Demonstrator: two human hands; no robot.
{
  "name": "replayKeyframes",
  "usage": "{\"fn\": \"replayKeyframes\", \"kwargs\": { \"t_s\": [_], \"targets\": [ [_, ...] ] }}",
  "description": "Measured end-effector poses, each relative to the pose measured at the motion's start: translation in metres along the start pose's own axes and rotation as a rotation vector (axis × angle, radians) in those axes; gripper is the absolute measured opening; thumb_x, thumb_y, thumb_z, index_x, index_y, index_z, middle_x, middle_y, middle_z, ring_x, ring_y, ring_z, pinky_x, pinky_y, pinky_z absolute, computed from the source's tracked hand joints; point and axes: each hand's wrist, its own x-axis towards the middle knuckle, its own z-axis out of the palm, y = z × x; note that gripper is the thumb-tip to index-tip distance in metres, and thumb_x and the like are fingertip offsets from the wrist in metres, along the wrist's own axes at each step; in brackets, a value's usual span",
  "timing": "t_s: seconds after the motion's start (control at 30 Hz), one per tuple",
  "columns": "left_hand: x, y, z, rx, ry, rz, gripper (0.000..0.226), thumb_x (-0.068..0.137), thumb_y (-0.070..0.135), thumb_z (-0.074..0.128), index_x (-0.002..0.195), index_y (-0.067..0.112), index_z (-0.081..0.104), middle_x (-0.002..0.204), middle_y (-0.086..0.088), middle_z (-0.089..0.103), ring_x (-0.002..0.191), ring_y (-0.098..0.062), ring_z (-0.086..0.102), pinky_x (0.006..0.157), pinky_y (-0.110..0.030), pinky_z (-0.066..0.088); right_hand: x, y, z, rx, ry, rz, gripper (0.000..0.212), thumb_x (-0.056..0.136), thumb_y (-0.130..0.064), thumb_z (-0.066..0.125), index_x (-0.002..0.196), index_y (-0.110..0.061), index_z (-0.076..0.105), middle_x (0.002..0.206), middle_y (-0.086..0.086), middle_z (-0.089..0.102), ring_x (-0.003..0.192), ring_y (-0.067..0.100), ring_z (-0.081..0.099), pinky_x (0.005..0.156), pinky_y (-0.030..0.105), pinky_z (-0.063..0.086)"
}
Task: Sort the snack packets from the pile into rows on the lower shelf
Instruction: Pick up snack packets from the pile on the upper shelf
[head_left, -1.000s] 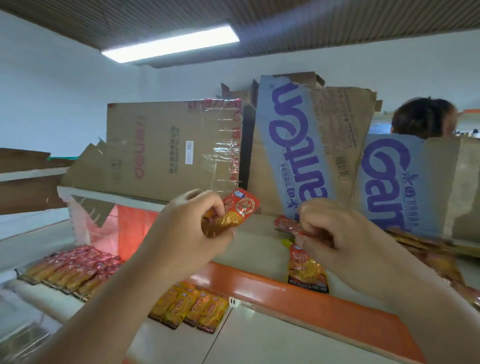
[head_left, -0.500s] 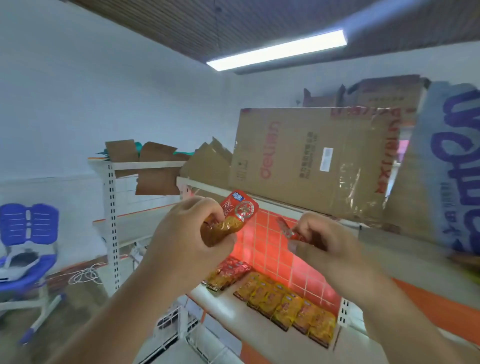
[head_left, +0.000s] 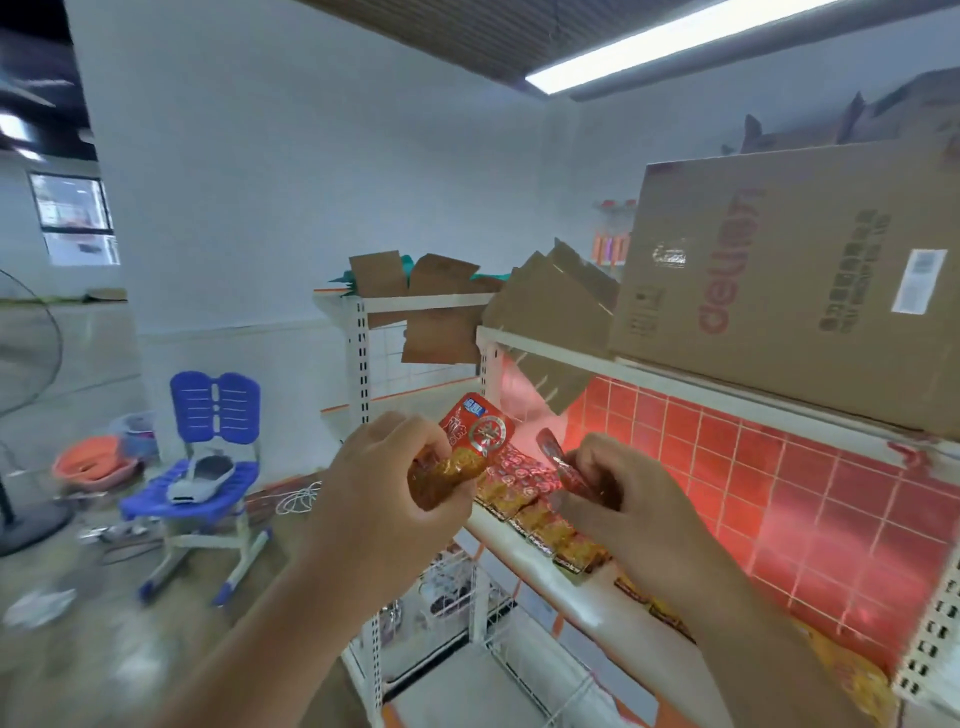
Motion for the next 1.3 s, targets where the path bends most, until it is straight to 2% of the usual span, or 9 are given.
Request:
{"fn": "replayKeyframes", "kwargs": {
  "t_s": [0.23,0.33,0.47,0.57,0.67,0.8,0.97,1.2,1.3],
  "targets": [
    [0.023,-0.045,0.041,0.061,-0.035,-0.020,0.036,0.081,0.049,0.080,0.097,0.045,0.048,0.092,0.025,0.051,0.091,0.001,0.051,0.074,-0.031,0.055,0.047,0.045,0.045,-0.323,0.143,-0.212,0.053,0.074,-0.022,0.081,0.071,-0.032,0.028,0.083,-0.011,0.042,0.076,0.006,0.041,0.066,0.016,0.028],
    [0.041,-0.068,0.067,0.088,-0.044,-0.005,0.041,0.080,0.051,0.080,0.103,0.048,0.046,0.095,0.029,0.049,0.095,0.005,0.050,0.078,-0.028,0.054,0.073,0.076,0.059,-0.374,0.200,-0.216,0.059,0.075,-0.030,0.080,0.079,-0.044,0.023,0.091,-0.010,0.044,0.084,0.018,0.044,0.070,0.027,0.034],
    [0.069,-0.103,0.108,0.082,-0.089,-0.010,0.041,0.078,0.047,0.080,0.106,0.048,0.050,0.098,0.030,0.049,0.096,0.003,0.051,0.077,-0.022,0.049,0.108,0.129,0.075,-0.389,0.199,-0.151,0.051,0.073,-0.029,0.083,0.073,-0.028,0.033,0.088,-0.009,0.042,0.080,0.019,0.042,0.068,0.029,0.033],
    [0.090,-0.135,0.145,0.077,-0.129,-0.046,0.035,0.075,0.044,0.078,0.103,0.042,0.057,0.097,0.028,0.053,0.093,-0.002,0.051,0.076,-0.017,0.041,0.132,0.174,0.086,-0.382,0.179,-0.068,0.046,0.072,-0.024,0.086,0.070,-0.016,0.040,0.084,-0.009,0.042,0.076,0.017,0.040,0.067,0.027,0.030],
    [0.106,-0.164,0.178,0.064,-0.173,-0.096,0.033,0.075,0.045,0.076,0.102,0.042,0.058,0.097,0.027,0.055,0.094,-0.002,0.052,0.075,-0.012,0.036,0.151,0.209,0.094,-0.362,0.171,0.025,0.045,0.072,-0.024,0.087,0.069,-0.017,0.043,0.081,-0.007,0.042,0.073,0.016,0.040,0.063,0.027,0.032],
    [0.122,-0.201,0.218,0.022,-0.270,-0.149,0.032,0.077,0.049,0.070,0.104,0.045,0.055,0.098,0.027,0.054,0.096,0.002,0.052,0.073,-0.016,0.038,0.169,0.246,0.107,-0.309,0.164,0.151,0.043,0.072,-0.026,0.084,0.068,-0.020,0.041,0.076,-0.004,0.043,0.067,0.015,0.039,0.059,0.033,0.035],
    [0.140,-0.246,0.264,-0.013,-0.379,-0.215,0.047,0.079,0.049,0.073,0.120,0.049,0.050,0.109,0.028,0.055,0.103,-0.001,0.053,0.079,-0.026,0.047,0.180,0.286,0.129,-0.369,0.127,0.306,0.036,0.070,-0.037,0.075,0.072,-0.025,0.041,0.074,-0.006,0.045,0.069,0.015,0.042,0.063,0.037,0.040],
    [0.170,-0.322,0.343,-0.134,-0.555,-0.229,0.074,0.081,0.059,0.073,0.146,0.047,0.039,0.131,0.024,0.049,0.120,-0.005,0.050,0.095,-0.026,0.046,0.211,0.334,0.177,-0.428,0.123,0.613,0.042,0.070,-0.049,0.075,0.075,-0.024,0.042,0.075,-0.004,0.053,0.061,0.010,0.053,0.059,0.033,0.045],
    [0.182,-0.353,0.383,-0.139,-0.651,-0.204,0.075,0.079,0.063,0.069,0.144,0.051,0.034,0.136,0.013,0.051,0.116,-0.014,0.056,0.085,-0.030,0.049,0.232,0.348,0.203,-0.537,0.142,0.752,0.046,0.073,-0.054,0.076,0.076,-0.025,0.041,0.074,-0.005,0.051,0.060,0.009,0.049,0.052,0.025,0.035]
  ]
}}
